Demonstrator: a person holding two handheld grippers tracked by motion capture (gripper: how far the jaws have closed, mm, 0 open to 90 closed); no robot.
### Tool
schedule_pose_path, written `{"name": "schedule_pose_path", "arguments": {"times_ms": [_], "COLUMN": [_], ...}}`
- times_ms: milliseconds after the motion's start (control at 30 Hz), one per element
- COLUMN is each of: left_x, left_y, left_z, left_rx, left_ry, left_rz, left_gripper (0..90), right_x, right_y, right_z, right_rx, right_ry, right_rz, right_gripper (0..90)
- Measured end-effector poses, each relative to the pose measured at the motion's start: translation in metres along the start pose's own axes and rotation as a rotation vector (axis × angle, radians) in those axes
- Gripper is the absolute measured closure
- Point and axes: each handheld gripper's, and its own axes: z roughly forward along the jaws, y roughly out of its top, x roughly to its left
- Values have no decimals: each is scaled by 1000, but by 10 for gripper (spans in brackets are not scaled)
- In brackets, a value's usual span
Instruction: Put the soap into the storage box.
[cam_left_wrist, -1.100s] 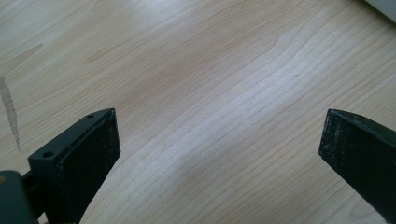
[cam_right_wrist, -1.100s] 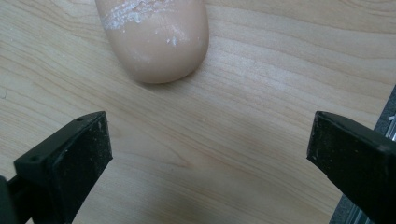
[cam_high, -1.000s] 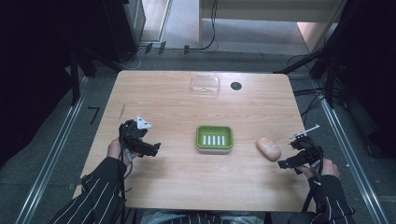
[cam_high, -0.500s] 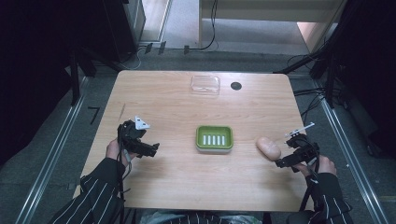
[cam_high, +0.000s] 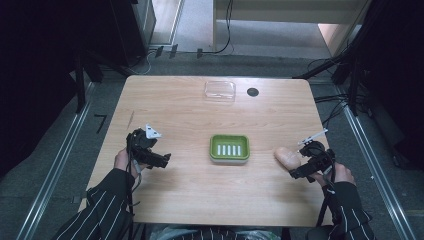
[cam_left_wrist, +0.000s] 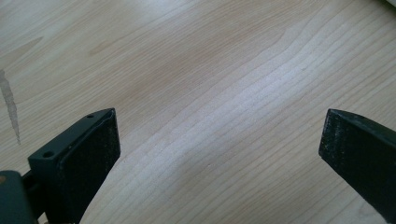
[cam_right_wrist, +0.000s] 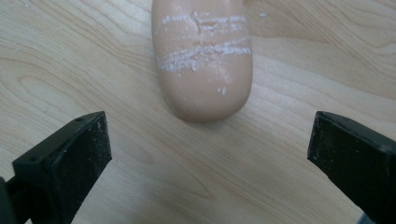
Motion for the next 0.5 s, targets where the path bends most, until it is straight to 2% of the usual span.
{"name": "schedule_pose_path", "arguments": {"times_ms": [233,500], "left_x": [-1,-2], "left_y": [0,0], "left_z": [-1,-1], "left_rx": [0,-2], "left_ry": [3,3], "left_rz": [-3,2], "left_gripper": [0,0], "right_x": [4,2], "right_y": [7,12], "right_z": [0,-1], "right_rx": [-6,-19], "right_ry": [-11,-12], "right_rz": [-31,-33], "right_gripper": [1,1]}}
